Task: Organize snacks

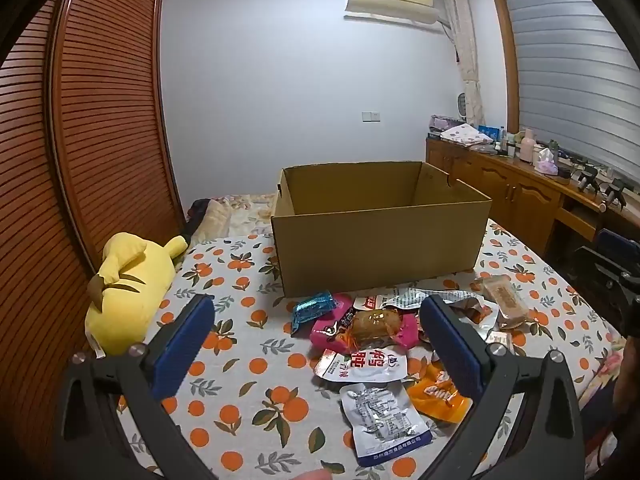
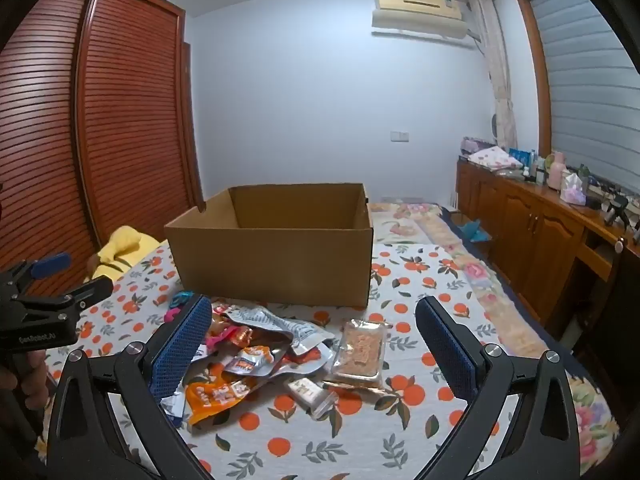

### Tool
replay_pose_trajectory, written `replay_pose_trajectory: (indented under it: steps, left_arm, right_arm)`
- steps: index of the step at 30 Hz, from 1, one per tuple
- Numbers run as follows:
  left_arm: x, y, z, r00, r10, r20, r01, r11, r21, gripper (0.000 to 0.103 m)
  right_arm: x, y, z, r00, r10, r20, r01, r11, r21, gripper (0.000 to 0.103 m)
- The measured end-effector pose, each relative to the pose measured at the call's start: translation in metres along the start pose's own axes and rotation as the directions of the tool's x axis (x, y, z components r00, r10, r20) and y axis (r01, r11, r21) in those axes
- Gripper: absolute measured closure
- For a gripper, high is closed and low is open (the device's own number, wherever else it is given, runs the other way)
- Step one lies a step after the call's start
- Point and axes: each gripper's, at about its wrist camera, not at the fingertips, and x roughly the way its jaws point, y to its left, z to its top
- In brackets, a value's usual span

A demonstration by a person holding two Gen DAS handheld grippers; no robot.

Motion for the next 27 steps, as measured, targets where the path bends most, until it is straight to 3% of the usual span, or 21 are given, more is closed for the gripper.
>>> replay_pose_trajectory:
  steps: [27]
  left_arm:
    - [-0.0007,0.0052,-0.0071,1.000,0.011,-0.010,-0.011,1.000,-0.005,0.000]
  right_arm:
    - [-0.0001,0.0017,-0.0019,1.000,0.001,0.004,-0.001,1.000,0.006,0.000]
